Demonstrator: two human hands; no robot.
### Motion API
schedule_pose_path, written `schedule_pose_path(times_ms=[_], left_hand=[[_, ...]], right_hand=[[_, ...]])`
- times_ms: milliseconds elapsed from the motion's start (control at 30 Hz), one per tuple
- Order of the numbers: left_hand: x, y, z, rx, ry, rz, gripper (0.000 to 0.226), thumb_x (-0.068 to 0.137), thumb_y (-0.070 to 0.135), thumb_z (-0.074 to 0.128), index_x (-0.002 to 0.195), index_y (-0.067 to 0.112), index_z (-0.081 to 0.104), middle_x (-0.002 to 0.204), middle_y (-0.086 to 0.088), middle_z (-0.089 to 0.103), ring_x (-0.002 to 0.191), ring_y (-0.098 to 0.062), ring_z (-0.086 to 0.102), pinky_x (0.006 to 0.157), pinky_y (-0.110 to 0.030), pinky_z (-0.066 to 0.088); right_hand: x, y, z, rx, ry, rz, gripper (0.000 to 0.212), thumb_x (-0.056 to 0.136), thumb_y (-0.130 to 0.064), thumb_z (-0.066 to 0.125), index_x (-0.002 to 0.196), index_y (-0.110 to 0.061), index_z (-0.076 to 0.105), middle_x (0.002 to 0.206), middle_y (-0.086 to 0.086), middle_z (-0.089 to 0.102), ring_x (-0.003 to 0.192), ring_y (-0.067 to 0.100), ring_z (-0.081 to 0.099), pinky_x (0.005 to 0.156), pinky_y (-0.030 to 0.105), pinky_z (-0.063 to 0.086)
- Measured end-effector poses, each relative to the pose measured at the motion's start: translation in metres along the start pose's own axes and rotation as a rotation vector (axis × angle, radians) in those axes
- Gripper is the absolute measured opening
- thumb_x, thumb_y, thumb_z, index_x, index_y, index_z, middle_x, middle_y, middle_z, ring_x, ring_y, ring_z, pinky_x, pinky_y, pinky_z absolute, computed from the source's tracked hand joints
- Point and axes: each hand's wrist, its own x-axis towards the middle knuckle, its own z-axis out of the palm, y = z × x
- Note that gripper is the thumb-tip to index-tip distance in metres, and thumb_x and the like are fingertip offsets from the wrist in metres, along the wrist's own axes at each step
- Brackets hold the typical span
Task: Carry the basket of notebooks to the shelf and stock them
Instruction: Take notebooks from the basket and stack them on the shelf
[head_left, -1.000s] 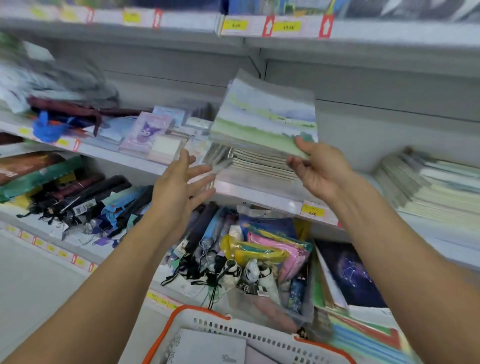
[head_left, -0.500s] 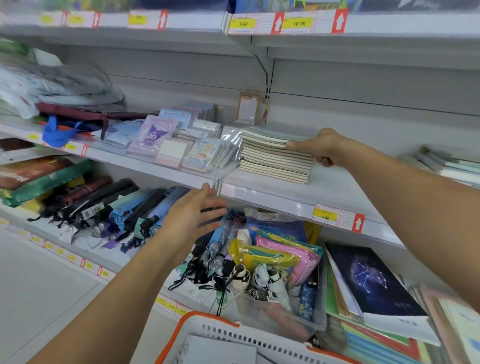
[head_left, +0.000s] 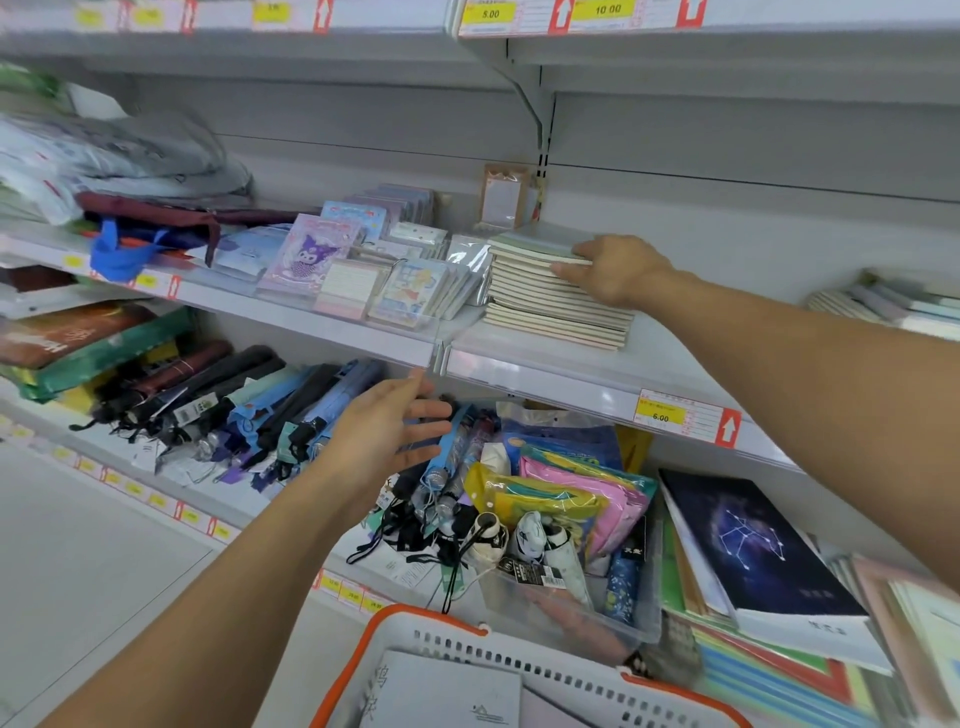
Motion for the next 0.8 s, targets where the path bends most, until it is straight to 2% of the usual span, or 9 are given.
schedule_pose_path(times_ms=[100, 200, 267, 433, 500, 533, 567, 700, 800], left_hand=[[0.003, -0.001, -0.001, 0.008, -0.004, -0.007, 0.03, 0.099, 0.041, 0.05, 0.11, 0.016, 0.064, 0.102, -0.005, 0.074, 0.094, -0.021, 0.072, 0.081, -0.037, 0.058], [0.004, -0.002, -0.002, 0.015, -0.007, -0.009, 0.031, 0.099, 0.041, 0.05, 0.11, 0.016, 0.064, 0.102, -0.005, 0.074, 0.093, -0.02, 0.072, 0.081, -0.036, 0.058], [0.004, -0.003, -0.003, 0.015, -0.006, -0.015, 0.03, 0.099, 0.04, 0.05, 0.109, 0.016, 0.065, 0.101, -0.005, 0.074, 0.093, -0.02, 0.072, 0.082, -0.037, 0.058], [0.004, -0.005, -0.003, 0.025, -0.012, -0.021, 0.029, 0.099, 0.04, 0.051, 0.109, 0.017, 0.065, 0.099, -0.005, 0.075, 0.092, -0.021, 0.072, 0.083, -0.039, 0.058], [0.005, -0.006, -0.004, 0.026, -0.017, -0.013, 0.028, 0.098, 0.039, 0.051, 0.109, 0.018, 0.065, 0.098, -0.004, 0.075, 0.093, -0.02, 0.072, 0.082, -0.038, 0.058], [0.006, -0.006, -0.005, 0.023, -0.015, -0.01, 0.027, 0.098, 0.039, 0.052, 0.109, 0.018, 0.065, 0.098, -0.004, 0.075, 0.093, -0.02, 0.072, 0.083, -0.038, 0.058], [0.008, -0.006, -0.005, 0.017, -0.013, -0.009, 0.027, 0.098, 0.039, 0.051, 0.109, 0.018, 0.065, 0.099, -0.005, 0.075, 0.093, -0.021, 0.072, 0.084, -0.039, 0.058], [0.011, -0.006, -0.003, 0.007, -0.014, -0.012, 0.026, 0.099, 0.038, 0.051, 0.108, 0.018, 0.064, 0.097, -0.004, 0.075, 0.093, -0.02, 0.071, 0.085, -0.039, 0.057], [0.013, -0.008, -0.001, 0.013, -0.019, -0.021, 0.025, 0.098, 0.038, 0.052, 0.106, 0.018, 0.065, 0.095, -0.004, 0.075, 0.092, -0.021, 0.072, 0.086, -0.04, 0.057]], right_hand=[[0.001, 0.002, 0.007, 0.088, 0.129, 0.065, 0.066, 0.091, -0.066, 0.051, 0.125, -0.011, 0.065, 0.125, 0.013, 0.065, 0.114, 0.033, 0.058, 0.093, 0.04, 0.049], [0.001, 0.002, 0.009, 0.051, 0.225, 0.098, 0.064, 0.088, -0.066, 0.056, 0.104, -0.006, 0.071, 0.101, 0.013, 0.07, 0.093, 0.033, 0.063, 0.08, 0.039, 0.054], [0.004, 0.002, 0.008, 0.048, 0.212, 0.089, 0.062, 0.087, -0.065, 0.058, 0.096, -0.005, 0.07, 0.094, 0.013, 0.069, 0.088, 0.032, 0.064, 0.075, 0.038, 0.054], [0.01, -0.002, -0.006, -0.118, 0.006, 0.011, 0.063, 0.095, -0.062, 0.044, 0.133, -0.012, 0.051, 0.129, 0.013, 0.058, 0.115, 0.035, 0.054, 0.094, 0.042, 0.045], [0.014, -0.011, -0.011, -0.269, -0.057, 0.034, 0.069, 0.093, -0.07, 0.039, 0.146, -0.026, 0.038, 0.144, 0.007, 0.049, 0.13, 0.036, 0.046, 0.108, 0.066, 0.026], [0.018, -0.018, -0.012, -0.294, -0.069, 0.01, 0.071, 0.092, -0.073, 0.037, 0.15, -0.034, 0.031, 0.151, 0.005, 0.042, 0.137, 0.036, 0.04, 0.108, 0.074, 0.015], [0.023, -0.026, -0.011, -0.261, -0.077, -0.055, 0.071, 0.092, -0.073, 0.036, 0.153, -0.038, 0.025, 0.157, 0.003, 0.036, 0.143, 0.034, 0.033, 0.109, 0.074, 0.01], [0.047, -0.052, 0.004, 0.002, -0.154, -0.334, 0.057, 0.105, -0.048, 0.032, 0.157, -0.027, 0.022, 0.163, 0.003, 0.024, 0.149, 0.027, 0.023, 0.122, 0.041, 0.017], [0.061, -0.056, 0.018, 0.045, -0.15, -0.352, 0.046, 0.107, -0.039, 0.03, 0.147, -0.02, 0.041, 0.153, 0.007, 0.042, 0.14, 0.029, 0.038, 0.116, 0.038, 0.029]])
